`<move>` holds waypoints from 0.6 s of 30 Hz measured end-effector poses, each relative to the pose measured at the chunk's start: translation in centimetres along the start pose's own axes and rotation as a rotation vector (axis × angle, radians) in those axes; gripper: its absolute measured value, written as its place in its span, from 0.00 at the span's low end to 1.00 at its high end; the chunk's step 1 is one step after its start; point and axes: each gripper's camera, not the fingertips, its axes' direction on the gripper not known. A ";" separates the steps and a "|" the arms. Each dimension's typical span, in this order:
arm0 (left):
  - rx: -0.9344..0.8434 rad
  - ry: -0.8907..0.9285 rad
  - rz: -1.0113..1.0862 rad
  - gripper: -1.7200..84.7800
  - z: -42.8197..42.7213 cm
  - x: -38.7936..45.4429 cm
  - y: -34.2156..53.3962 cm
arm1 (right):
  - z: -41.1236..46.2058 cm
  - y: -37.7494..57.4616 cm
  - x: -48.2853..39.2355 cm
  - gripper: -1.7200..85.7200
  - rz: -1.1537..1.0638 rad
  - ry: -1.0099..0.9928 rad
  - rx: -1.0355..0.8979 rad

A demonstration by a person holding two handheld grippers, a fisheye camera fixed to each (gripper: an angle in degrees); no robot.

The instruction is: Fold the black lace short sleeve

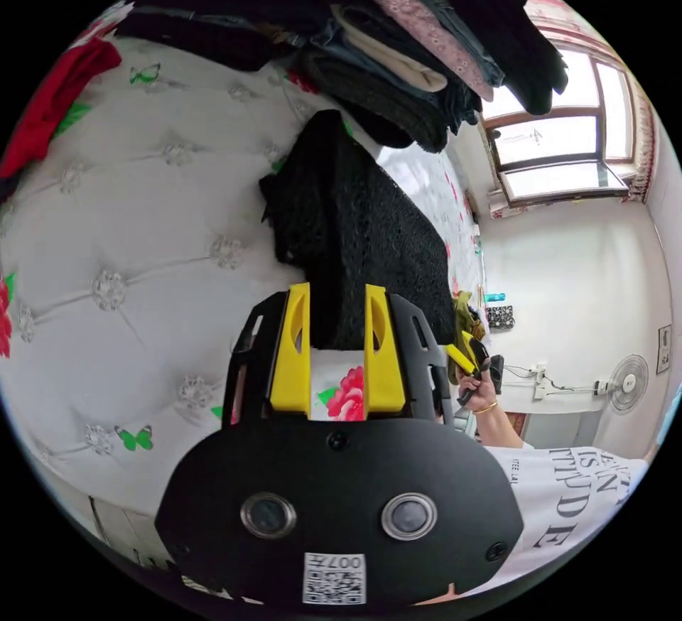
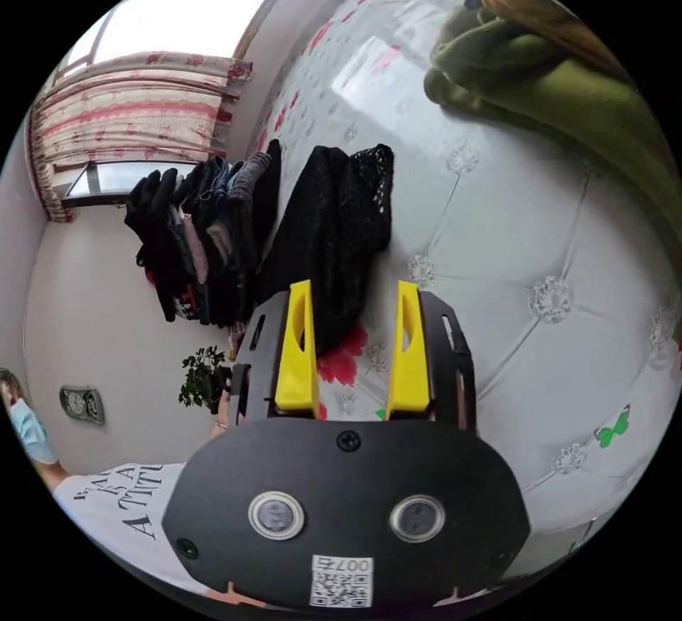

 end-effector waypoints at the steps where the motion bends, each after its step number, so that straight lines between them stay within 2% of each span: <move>1: 0.002 0.003 -0.009 0.15 0.0 -0.3 0.5 | 1.0 0.5 0.6 0.17 0.005 -0.014 0.000; 5: -0.032 0.038 -0.036 0.15 0.7 -0.8 2.0 | 5.0 0.8 1.2 0.17 0.029 -0.056 -0.008; 10: -0.100 -0.043 -0.028 0.13 2.5 -0.6 1.7 | 7.8 -1.5 0.1 0.14 0.054 0.000 -0.029; 12: -0.120 -0.084 -0.022 0.11 2.8 -0.6 1.3 | 8.5 -2.7 -2.5 0.13 -0.025 0.070 -0.043; 15: -0.142 -0.109 0.015 0.10 2.6 0.0 0.6 | 10.2 -3.4 -11.0 0.11 -0.328 0.191 -0.064; 17: -0.144 -0.117 0.025 0.09 2.2 0.2 0.6 | 13.7 -1.4 -20.3 0.10 -0.682 0.304 -0.117; 18: -0.138 -0.109 0.020 0.09 1.7 0.2 0.7 | 14.8 -0.5 -22.5 0.09 -0.771 0.329 -0.133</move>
